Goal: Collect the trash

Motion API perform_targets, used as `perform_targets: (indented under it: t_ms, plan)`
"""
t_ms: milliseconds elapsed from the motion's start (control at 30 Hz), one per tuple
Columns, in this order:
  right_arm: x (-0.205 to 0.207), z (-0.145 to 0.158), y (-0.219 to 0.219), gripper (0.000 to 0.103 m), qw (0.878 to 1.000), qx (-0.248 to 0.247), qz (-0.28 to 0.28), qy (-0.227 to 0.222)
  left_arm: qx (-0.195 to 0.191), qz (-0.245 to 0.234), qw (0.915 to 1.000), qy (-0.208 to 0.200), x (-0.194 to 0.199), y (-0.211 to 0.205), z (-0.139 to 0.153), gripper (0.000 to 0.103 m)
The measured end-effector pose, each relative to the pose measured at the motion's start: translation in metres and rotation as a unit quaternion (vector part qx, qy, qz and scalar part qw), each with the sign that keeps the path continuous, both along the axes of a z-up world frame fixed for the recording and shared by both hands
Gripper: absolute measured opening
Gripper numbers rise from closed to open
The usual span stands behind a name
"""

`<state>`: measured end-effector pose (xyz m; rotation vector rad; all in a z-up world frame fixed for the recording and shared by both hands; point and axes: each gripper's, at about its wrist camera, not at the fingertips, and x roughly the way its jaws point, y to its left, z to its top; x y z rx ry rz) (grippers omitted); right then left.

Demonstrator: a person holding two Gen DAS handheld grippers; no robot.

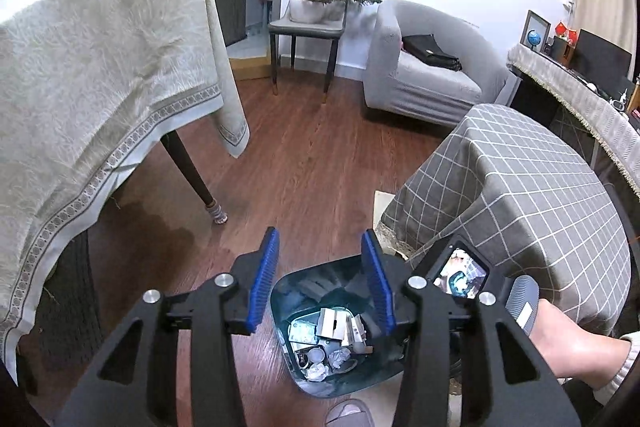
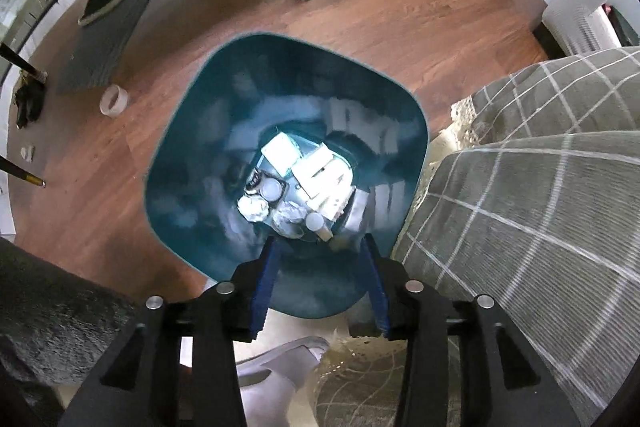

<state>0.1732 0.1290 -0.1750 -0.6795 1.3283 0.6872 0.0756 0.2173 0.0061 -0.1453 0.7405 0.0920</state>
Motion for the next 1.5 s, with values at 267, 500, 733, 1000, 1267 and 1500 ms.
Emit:
perform_targets:
  t_ms: [267, 500, 733, 1000, 1267, 1500]
  plan:
    - [-0.02, 0.069, -0.007, 0.042, 0.995, 0.078, -0.015, -0.058, 0.0, -0.004, 1.0, -0.005, -0.024, -0.005, 0.004, 0.064]
    - [-0.048, 0.129, -0.033, 0.046, 0.981, 0.142, -0.056, -0.12, 0.001, -0.008, 0.9999, -0.006, -0.055, -0.022, 0.007, 0.077]
    - [-0.08, 0.188, -0.065, 0.063, 0.956, 0.211, -0.091, -0.183, 0.023, 0.003, 0.9993, -0.028, -0.088, -0.037, 0.03, 0.091]
    - [-0.129, 0.251, -0.133, 0.089, 0.911, 0.271, -0.141, -0.278, 0.042, 0.032, 0.9979, -0.038, -0.125, -0.05, 0.045, 0.095]
    - [-0.167, 0.264, -0.213, 0.098, 0.889, 0.251, -0.194, -0.33, 0.042, 0.03, 0.9975, -0.048, -0.145, -0.061, 0.047, 0.098]
    - [-0.186, 0.247, -0.272, 0.099, 0.875, 0.243, -0.241, -0.343, 0.061, -0.006, 0.9963, -0.061, -0.145, -0.089, 0.034, 0.098]
